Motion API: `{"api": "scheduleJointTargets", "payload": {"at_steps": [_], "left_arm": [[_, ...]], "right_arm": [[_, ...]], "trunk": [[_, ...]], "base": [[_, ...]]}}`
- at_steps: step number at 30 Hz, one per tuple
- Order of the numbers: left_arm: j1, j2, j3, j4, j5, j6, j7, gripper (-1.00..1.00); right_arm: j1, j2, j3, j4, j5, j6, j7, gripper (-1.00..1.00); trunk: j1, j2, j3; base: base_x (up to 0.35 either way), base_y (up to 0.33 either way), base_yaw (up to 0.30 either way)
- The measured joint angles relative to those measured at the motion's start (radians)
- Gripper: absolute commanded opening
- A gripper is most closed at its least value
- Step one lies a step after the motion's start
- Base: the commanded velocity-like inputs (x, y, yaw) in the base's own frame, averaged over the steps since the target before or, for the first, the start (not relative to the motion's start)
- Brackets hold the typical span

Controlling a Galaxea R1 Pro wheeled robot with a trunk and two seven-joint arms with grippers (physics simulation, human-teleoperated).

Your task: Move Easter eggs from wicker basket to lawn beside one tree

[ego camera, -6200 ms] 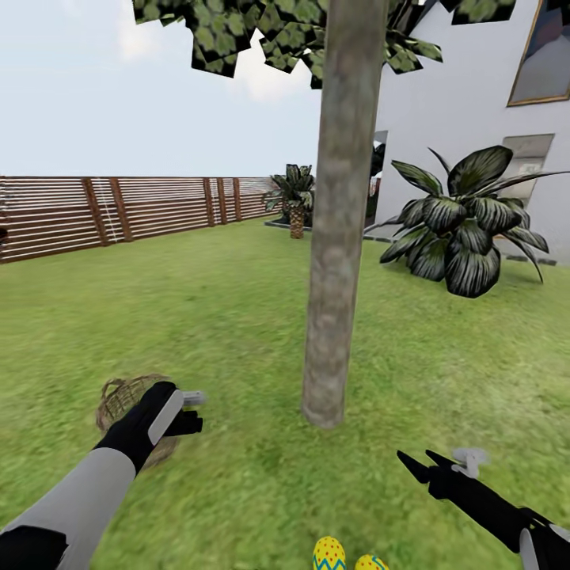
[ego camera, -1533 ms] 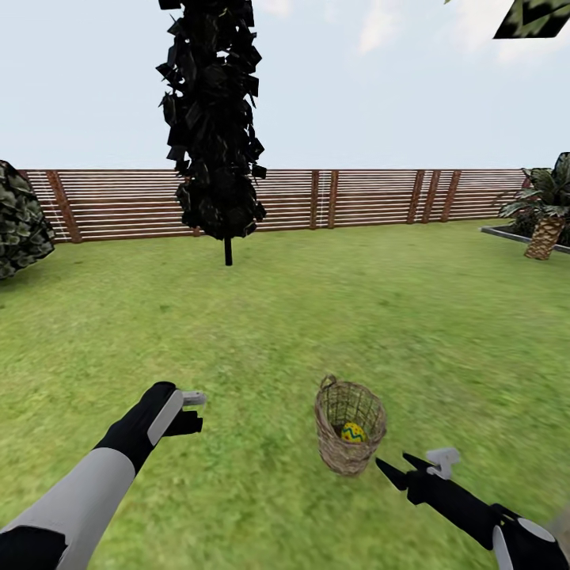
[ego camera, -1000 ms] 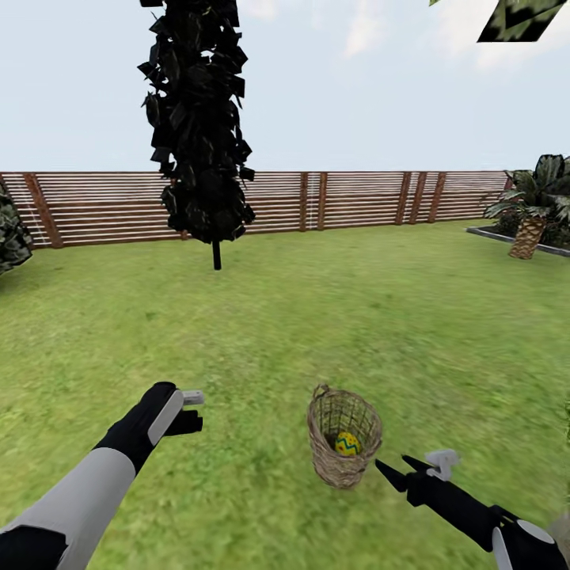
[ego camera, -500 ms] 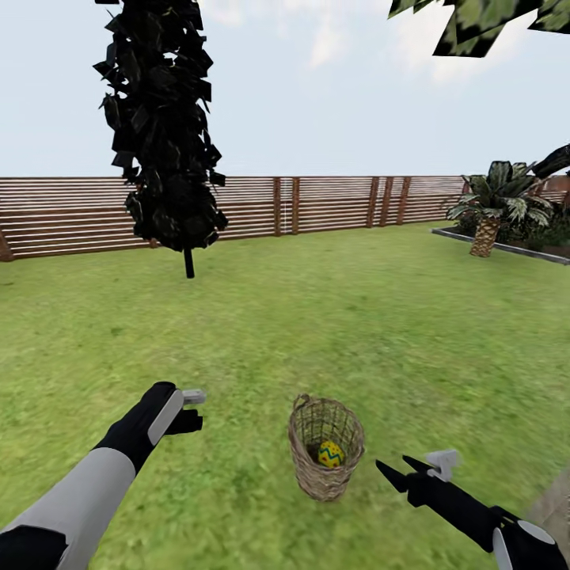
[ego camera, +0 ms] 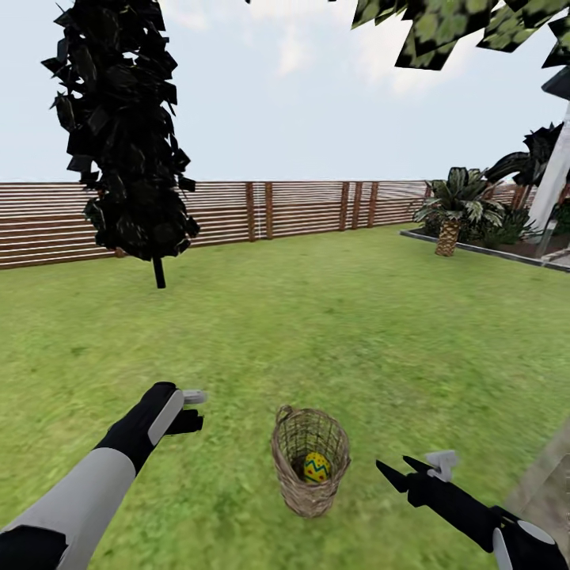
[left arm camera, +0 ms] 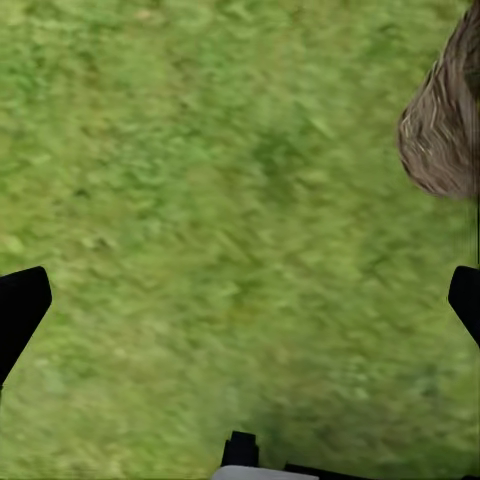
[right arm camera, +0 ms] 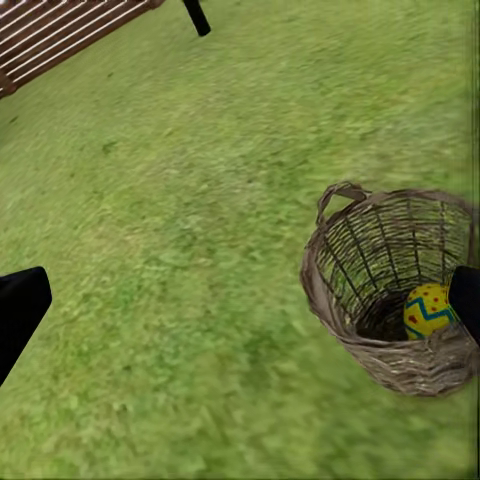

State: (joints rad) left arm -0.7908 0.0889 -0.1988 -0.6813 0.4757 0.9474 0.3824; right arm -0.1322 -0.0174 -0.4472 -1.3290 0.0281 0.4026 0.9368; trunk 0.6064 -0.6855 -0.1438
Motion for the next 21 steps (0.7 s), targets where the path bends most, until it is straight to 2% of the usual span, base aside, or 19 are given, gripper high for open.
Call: {"api": "scheduleJointTargets", "payload": {"at_steps": [21], "left_arm": [[0.0,0.002,0.003,0.0,0.0,0.0,-0.006,1.0]], "right_arm": [[0.0,-0.001,0.0,0.033,0.0,-0.002,-0.002,1.0]], "trunk": [[0.0,0.0,0.024]], "base": [[0.189,0.152,-0.215]]}}
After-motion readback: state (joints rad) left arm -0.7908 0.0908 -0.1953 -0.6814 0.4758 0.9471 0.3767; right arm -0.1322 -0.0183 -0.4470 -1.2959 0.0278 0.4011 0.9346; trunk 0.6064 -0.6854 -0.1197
